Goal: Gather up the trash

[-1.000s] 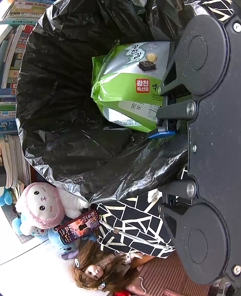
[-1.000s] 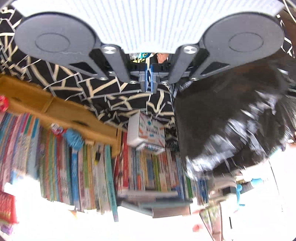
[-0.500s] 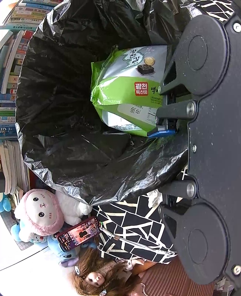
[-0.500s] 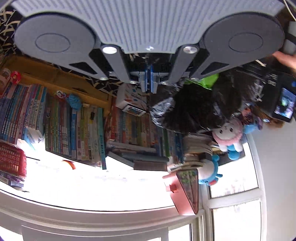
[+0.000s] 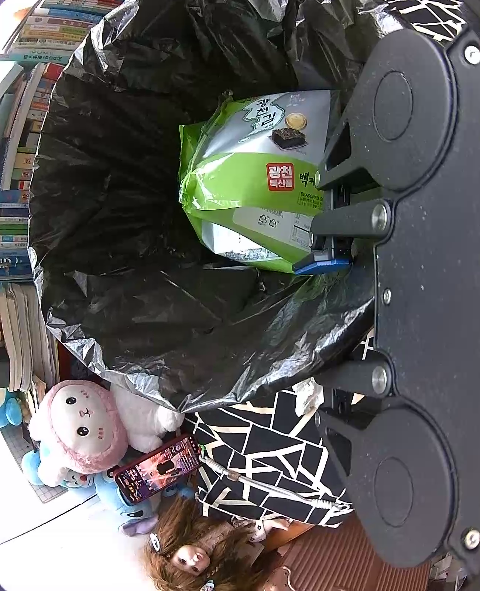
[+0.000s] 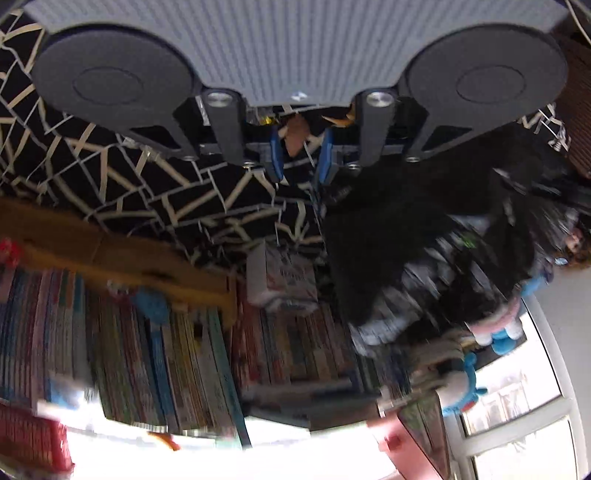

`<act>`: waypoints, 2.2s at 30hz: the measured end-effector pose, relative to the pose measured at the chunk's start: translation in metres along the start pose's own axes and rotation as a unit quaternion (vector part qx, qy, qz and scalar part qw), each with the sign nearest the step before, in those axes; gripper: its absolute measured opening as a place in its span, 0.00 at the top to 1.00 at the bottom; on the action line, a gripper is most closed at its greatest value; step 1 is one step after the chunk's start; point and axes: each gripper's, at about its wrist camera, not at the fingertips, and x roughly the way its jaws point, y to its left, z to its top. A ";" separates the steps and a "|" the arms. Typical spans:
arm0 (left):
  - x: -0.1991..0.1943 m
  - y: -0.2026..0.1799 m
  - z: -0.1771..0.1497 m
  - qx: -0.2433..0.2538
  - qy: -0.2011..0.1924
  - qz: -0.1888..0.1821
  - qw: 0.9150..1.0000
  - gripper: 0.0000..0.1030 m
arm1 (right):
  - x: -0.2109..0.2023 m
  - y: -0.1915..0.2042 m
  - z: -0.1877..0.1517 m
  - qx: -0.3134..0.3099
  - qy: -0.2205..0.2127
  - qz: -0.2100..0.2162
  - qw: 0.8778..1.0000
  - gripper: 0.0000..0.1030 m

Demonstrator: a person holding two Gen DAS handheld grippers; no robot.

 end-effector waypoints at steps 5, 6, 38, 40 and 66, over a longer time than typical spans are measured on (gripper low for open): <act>0.002 -0.005 0.001 -0.003 0.002 0.011 1.000 0.74 | 0.063 -0.016 -0.007 -0.003 0.038 -0.019 0.999 0.45; 0.003 -0.006 0.000 -0.003 0.003 0.014 1.000 0.74 | 0.075 -0.017 -0.008 -0.006 0.041 -0.022 0.999 0.42; 0.005 -0.004 0.002 -0.022 0.010 0.015 1.000 0.73 | 0.075 -0.052 -0.021 -0.020 0.024 -0.049 0.998 0.14; 0.005 -0.003 0.002 -0.024 0.008 0.013 1.000 0.73 | 0.068 -0.059 -0.022 -0.006 0.024 -0.040 0.999 0.14; 0.005 -0.001 0.000 -0.027 0.007 -0.001 1.000 0.73 | 0.066 -0.037 -0.018 -0.071 0.076 -0.006 0.995 0.86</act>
